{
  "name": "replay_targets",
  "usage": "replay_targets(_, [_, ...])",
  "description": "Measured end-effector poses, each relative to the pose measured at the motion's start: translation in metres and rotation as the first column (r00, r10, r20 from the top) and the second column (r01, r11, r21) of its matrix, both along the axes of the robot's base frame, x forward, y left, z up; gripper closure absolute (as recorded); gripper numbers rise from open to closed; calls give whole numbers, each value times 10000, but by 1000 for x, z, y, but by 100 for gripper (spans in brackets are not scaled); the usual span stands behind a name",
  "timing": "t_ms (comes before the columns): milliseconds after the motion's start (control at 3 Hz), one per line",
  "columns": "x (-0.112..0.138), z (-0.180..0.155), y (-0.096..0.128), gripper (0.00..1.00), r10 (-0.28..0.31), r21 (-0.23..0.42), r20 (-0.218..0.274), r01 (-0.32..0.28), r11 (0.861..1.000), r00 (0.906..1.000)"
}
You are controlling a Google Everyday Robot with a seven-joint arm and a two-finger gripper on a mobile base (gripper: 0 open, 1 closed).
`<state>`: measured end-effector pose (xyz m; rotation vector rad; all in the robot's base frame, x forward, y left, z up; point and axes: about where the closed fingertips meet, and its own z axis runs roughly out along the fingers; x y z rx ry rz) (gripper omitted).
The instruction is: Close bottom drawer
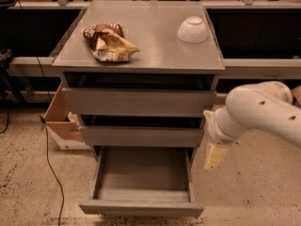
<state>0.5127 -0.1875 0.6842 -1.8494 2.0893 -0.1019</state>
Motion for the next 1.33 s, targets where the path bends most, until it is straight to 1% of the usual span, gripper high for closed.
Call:
replay_targets(333, [22,-73,0,0,342,-107,313,-339,9994,9989])
replay_targets(667, [33,-145,-3,0,433,-254,93,-430,9988,9990])
replay_targets(1000, [29,-216,-12,0,211,-451,-595,-238,9987,9980])
replay_targets(1333, [7,-287,-20,0,-171,-420,-1660,102,9991,9860])
